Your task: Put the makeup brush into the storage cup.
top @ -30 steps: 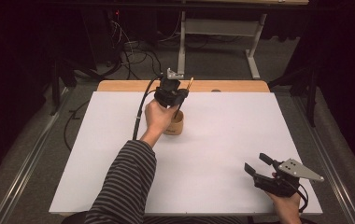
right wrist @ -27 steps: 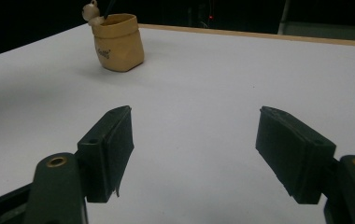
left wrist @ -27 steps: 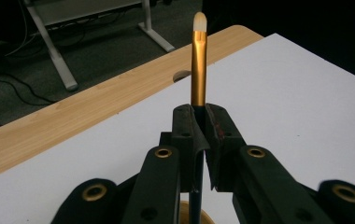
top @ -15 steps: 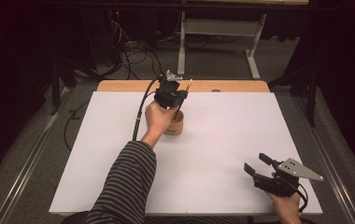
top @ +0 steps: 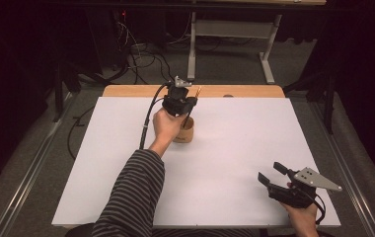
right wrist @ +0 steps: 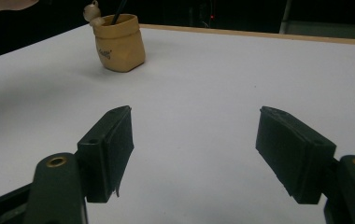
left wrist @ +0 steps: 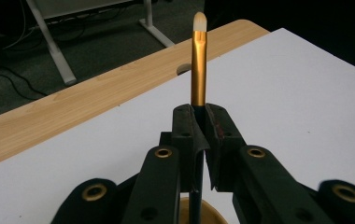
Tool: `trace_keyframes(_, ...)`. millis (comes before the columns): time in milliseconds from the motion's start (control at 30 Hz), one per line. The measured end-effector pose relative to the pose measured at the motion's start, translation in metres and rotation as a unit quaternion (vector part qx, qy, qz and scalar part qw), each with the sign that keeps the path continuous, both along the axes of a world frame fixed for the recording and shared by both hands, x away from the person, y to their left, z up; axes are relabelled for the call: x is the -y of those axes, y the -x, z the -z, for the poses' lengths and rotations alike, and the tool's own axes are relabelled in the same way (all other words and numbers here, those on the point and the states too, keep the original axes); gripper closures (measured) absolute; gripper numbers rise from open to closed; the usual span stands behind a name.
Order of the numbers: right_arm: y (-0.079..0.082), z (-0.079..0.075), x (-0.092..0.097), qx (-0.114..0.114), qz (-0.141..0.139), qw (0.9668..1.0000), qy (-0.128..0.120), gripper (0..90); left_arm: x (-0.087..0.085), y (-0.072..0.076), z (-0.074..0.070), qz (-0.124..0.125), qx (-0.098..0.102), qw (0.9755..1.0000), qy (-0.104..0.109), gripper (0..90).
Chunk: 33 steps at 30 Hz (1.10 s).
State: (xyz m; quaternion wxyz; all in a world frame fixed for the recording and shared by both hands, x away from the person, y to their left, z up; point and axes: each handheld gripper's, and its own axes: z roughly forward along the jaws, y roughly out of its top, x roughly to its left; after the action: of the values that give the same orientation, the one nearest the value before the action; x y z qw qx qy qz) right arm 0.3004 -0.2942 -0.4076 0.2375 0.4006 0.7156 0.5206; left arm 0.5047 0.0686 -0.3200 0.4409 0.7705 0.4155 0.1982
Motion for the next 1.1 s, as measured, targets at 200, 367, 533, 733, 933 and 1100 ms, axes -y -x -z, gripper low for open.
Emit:
trace_keyframes(200,0.001,-0.001,0.0,0.002,-0.001,1.0,0.0,29.5,-0.002,0.0,0.004,-0.002,0.002,1.0,-0.006,83.4)
trace_keyframes(367,0.001,-0.001,-0.001,0.003,-0.003,1.0,0.002,29.5,-0.001,0.0,0.005,-0.001,0.001,1.0,-0.008,83.4)
trace_keyframes(533,0.0,0.0,0.0,0.002,-0.003,1.0,0.002,29.4,-0.002,-0.002,0.008,-0.002,0.0,1.0,-0.009,83.4)
trace_keyframes(733,0.001,-0.001,-0.001,0.002,-0.005,1.0,0.004,29.5,-0.002,-0.002,0.01,-0.004,0.0,0.9999,-0.016,83.4)
trace_keyframes(933,0.001,0.0,0.0,0.003,-0.005,1.0,0.004,29.5,0.0,-0.002,0.012,-0.001,-0.002,0.9999,-0.016,83.4)
trace_keyframes(1100,0.001,0.0,0.0,0.001,-0.006,1.0,0.004,29.4,0.0,-0.002,0.015,0.0,-0.005,0.9998,-0.017,83.4)
